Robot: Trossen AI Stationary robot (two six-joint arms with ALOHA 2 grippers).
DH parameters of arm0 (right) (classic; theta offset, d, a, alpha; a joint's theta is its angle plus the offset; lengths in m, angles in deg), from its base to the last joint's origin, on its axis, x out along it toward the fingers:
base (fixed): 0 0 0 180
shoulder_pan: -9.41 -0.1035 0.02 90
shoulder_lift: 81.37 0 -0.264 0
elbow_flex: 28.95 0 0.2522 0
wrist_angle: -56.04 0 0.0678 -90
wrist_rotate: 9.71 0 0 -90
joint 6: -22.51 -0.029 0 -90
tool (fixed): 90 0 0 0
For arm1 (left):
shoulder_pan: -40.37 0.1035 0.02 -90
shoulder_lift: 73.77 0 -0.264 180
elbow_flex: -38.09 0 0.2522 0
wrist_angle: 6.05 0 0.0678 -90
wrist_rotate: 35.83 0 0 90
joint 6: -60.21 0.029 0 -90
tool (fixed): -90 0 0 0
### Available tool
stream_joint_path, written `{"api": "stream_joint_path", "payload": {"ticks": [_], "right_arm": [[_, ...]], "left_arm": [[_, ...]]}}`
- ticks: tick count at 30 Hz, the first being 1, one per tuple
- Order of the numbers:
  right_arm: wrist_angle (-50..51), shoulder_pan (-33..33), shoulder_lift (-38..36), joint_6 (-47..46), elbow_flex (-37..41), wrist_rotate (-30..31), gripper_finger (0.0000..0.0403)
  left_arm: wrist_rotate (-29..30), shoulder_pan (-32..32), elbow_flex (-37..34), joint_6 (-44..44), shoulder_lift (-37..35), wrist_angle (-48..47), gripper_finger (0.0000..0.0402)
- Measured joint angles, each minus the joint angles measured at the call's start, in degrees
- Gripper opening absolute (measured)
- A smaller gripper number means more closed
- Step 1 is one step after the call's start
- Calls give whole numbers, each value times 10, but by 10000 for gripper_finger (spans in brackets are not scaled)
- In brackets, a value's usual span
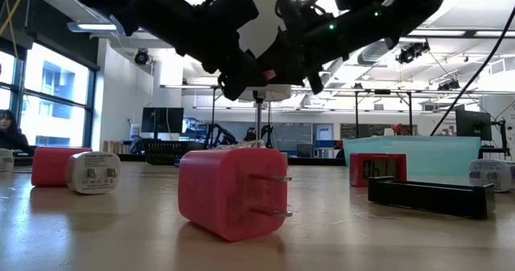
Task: Pick & Place Office items
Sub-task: Put the pink white adapter into the green bin
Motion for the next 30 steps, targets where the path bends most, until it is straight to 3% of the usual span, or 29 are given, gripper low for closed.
{"api": "stream_joint_path", "payload": {"ticks": [9,18,23,30], "right_arm": [[141,-1,-60,4,2,40,122],[362,3,-135,-36,1,154,122],[500,18,-176,-92,1,230,122],[695,73,-240,-167,1,238,122]], "left_arm": [[14,-25,0,10,0,-1,181],[18,-34,0,-107,0,-100,181],[-39,-12,0,-200,0,-193,181],[-206,17,-1,-262,-2,-253,181]]}}
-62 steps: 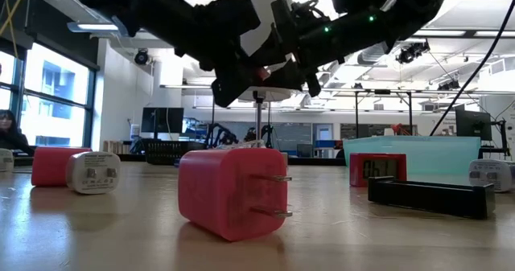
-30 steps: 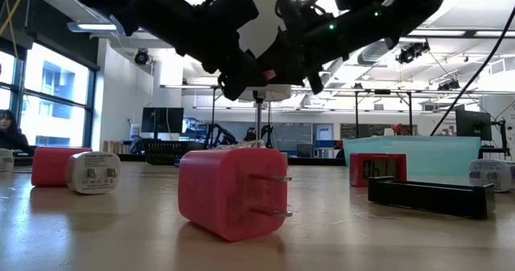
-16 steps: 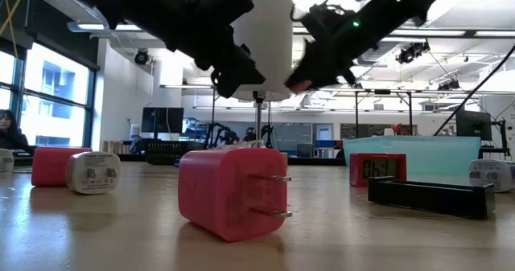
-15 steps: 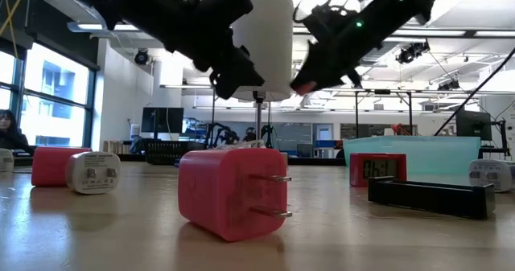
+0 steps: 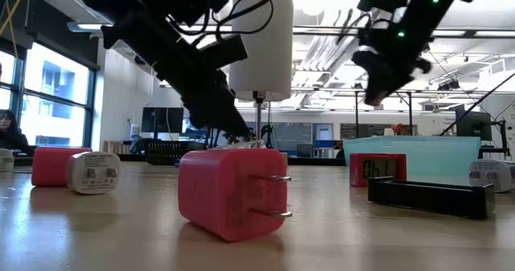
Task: Pick & Place Office items
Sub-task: Put the pink white adapter into the green bin
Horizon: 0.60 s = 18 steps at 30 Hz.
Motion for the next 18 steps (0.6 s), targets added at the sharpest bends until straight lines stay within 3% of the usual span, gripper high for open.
{"api": "stream_joint_path", "payload": {"ticks": [5,9,15,18], "right_arm": [[64,81,-23,5,0,-6,122],[47,176,-16,55,0,-55,122],[-14,310,36,139,0,-188,122],[-37,348,73,166,0,-200,131]], "left_arm": [[-84,6,0,1,0,0,181],[-88,6,0,5,0,0,181],[-89,-3,0,2,0,-5,181],[-90,-9,0,-4,0,-15,181]]}}
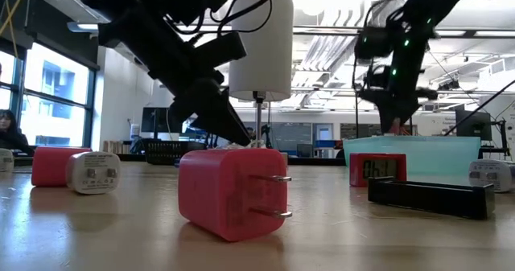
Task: Pick & Place Office items
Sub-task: Put the pink white adapter into the green bin
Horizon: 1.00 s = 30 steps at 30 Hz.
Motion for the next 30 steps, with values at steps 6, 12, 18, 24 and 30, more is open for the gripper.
{"api": "stream_joint_path", "payload": {"ticks": [6,12,18,24,30], "right_arm": [[-65,68,74,43,0,-1,121],[-98,110,127,41,-7,-62,124],[-117,109,132,17,-11,-75,129],[-117,112,132,7,-11,-75,123],[-115,113,132,-21,-10,-73,132]], "left_arm": [[0,-1,0,0,0,-2,181],[1,7,0,-2,0,-4,181],[1,10,0,-2,0,-4,181],[1,10,0,-2,0,-4,181],[1,10,0,-4,0,-4,181]]}}
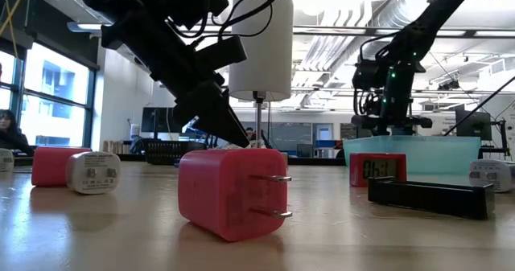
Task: Pick & Place Office items
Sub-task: Put the pink white adapter into the green bin
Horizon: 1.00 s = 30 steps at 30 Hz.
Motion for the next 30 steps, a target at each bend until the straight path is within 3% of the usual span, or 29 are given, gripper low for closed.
{"api": "stream_joint_path", "payload": {"ticks": [30], "right_arm": [[12,-9,20,-12,0,2,135]], "left_arm": [[1,-8,0,-17,0,-9,181]]}}
